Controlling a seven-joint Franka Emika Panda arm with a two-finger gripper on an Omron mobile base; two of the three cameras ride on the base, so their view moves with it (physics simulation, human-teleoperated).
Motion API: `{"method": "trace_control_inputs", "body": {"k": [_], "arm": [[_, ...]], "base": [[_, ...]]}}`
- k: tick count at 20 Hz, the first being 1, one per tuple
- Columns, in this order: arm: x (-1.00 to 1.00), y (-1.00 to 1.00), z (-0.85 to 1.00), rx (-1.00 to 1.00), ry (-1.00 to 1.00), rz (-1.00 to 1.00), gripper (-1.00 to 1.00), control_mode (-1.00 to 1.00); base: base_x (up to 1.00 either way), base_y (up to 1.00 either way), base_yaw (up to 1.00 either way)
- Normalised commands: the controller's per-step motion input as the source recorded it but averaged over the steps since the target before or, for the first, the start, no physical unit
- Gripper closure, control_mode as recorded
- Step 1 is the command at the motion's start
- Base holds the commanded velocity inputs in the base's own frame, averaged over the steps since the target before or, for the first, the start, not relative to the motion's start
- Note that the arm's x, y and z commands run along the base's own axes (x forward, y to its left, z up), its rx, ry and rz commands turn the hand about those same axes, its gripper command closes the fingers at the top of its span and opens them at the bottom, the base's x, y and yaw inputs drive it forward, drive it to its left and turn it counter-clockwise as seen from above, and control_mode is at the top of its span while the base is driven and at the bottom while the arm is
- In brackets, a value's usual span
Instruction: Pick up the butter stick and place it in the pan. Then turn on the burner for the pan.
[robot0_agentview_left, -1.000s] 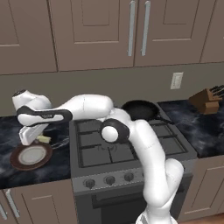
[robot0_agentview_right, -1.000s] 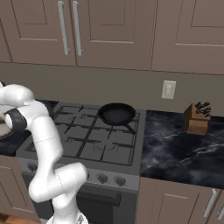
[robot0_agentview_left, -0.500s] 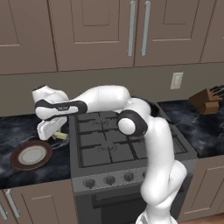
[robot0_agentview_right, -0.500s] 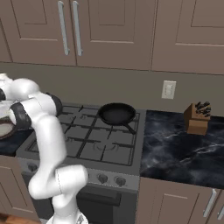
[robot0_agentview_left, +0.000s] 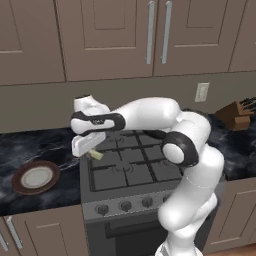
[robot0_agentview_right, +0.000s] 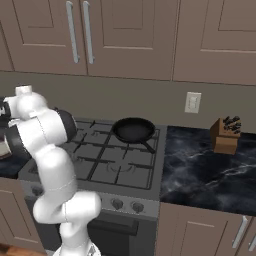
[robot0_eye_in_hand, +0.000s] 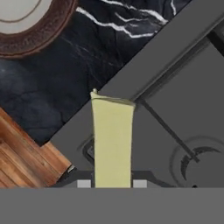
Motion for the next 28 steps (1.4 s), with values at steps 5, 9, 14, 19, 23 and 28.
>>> {"method": "trace_control_inputs", "body": {"k": [5, 9, 14, 19, 23, 28], "arm": [[-0.09, -0.96, 0.0, 0.03, -0.05, -0.14, 1.0, -1.0], [-0.02, -0.95, 0.0, 0.02, -0.03, -0.15, 1.0, -1.0], [0.0, -0.97, 0.0, 0.06, -0.01, -0.16, 1.0, -1.0], [0.0, -1.0, 0.01, 0.08, 0.0, -0.15, 1.0, -1.0], [0.0, -0.96, 0.02, 0.08, 0.0, -0.16, 1.0, -1.0], [0.1, -0.81, 0.21, 0.01, 0.0, -0.2, 1.0, -1.0]], "base": [[0.0, 0.0, 0.0], [0.0, 0.0, 0.0], [0.0, 0.0, 0.0], [0.0, 0.0, 0.0], [0.0, 0.0, 0.0], [0.0, 0.0, 0.0]]}}
